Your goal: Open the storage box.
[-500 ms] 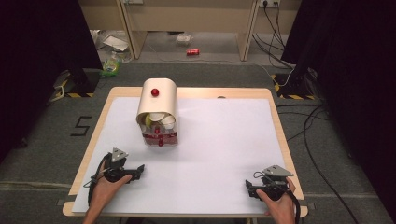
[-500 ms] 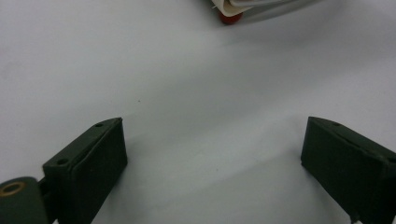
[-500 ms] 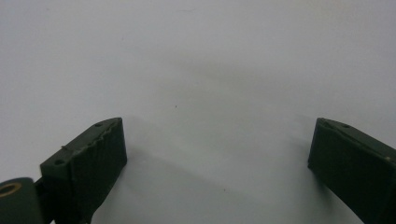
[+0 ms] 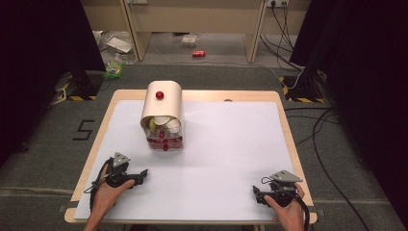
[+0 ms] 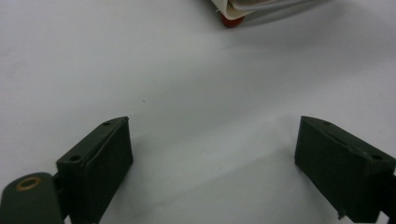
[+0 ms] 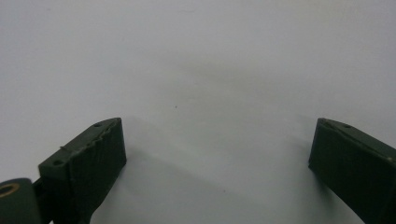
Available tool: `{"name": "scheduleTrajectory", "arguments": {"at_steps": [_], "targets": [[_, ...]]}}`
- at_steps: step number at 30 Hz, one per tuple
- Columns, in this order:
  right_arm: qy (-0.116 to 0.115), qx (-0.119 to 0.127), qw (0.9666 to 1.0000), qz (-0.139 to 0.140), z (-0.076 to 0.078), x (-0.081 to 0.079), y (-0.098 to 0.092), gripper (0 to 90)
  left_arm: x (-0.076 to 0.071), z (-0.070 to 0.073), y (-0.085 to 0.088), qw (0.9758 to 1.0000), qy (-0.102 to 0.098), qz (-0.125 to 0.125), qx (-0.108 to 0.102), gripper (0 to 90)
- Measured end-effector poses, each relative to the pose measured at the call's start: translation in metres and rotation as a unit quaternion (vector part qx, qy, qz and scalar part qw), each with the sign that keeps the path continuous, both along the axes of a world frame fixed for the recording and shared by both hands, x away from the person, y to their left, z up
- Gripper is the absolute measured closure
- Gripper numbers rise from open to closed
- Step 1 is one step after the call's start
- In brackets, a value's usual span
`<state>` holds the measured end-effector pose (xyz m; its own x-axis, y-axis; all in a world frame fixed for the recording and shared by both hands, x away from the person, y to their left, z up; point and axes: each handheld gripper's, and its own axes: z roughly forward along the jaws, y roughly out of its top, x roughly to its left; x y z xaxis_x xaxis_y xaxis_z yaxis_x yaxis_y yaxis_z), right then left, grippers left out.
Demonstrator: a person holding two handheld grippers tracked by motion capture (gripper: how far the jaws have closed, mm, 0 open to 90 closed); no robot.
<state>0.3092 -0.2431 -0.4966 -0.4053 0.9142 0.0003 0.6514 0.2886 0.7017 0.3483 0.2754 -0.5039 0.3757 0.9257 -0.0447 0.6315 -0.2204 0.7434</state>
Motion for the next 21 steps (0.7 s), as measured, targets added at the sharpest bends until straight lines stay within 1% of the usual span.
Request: {"name": "scheduleTrajectory", "arguments": {"at_steps": [3,4,5,6,7,9,11,12,13,14,15,16,19,20,21], "targets": [[0.0,0.0,1.0,0.0,0.0,0.0,0.0,4.2,-0.001,0.001,0.002,1.0,-0.002,-0.002,0.0,13.7],[-0.001,0.0,1.0,0.0,0.0,0.0,0.0,4.2,-0.001,0.001,0.003,1.0,-0.001,-0.003,-0.003,14.7],[0.0,0.0,1.0,0.001,0.0,0.0,0.0,4.1,-0.001,0.002,0.003,0.9999,0.0,-0.006,-0.012,15.0],[0.001,0.001,1.0,-0.001,0.0,0.0,0.0,4.1,-0.001,0.002,0.003,0.9999,0.0,-0.006,-0.012,15.2],[0.001,0.001,1.0,-0.001,0.0,0.0,0.0,4.1,-0.001,0.003,0.002,0.9998,0.0,-0.007,-0.017,15.2],[-0.001,0.0,1.0,0.0,0.0,0.0,0.0,4.0,-0.002,0.005,0.0,0.9998,-0.003,-0.012,-0.016,15.1],[-0.001,0.001,1.0,0.0,0.0,0.0,0.0,3.9,-0.004,0.01,-0.005,0.9995,-0.01,-0.02,-0.021,15.2],[-0.001,0.001,1.0,0.0,0.0,0.0,0.0,3.9,-0.004,0.01,-0.005,0.9995,-0.01,-0.02,-0.021,15.2],[-0.001,0.001,1.0,0.0,0.0,0.0,0.0,3.8,-0.006,0.014,-0.008,0.9993,-0.015,-0.027,-0.02,15.3],[-0.001,0.0,1.0,0.0,0.0,0.0,0.0,3.7,-0.006,0.014,-0.008,0.9993,-0.015,-0.027,-0.02,15.3],[-0.001,0.0,1.0,0.0,0.0,0.0,0.0,3.7,-0.007,0.02,-0.01,0.999,-0.023,-0.032,-0.023,15.4],[-0.001,0.0,1.0,0.0,0.0,0.0,0.0,3.7,-0.007,0.02,-0.01,0.999,-0.023,-0.032,-0.023,15.6],[-0.001,0.001,1.0,-0.001,-0.001,0.0,0.0,3.5,-0.008,0.029,-0.012,0.9982,-0.034,-0.035,-0.035,16.6],[-0.001,0.001,1.0,-0.001,-0.001,0.0,0.0,3.4,-0.009,0.034,-0.013,0.9976,-0.039,-0.04,-0.042,17.0],[-0.001,0.001,1.0,-0.001,-0.001,0.0,0.0,3.4,-0.009,0.034,-0.013,0.9976,-0.039,-0.04,-0.042,17.2]]}}
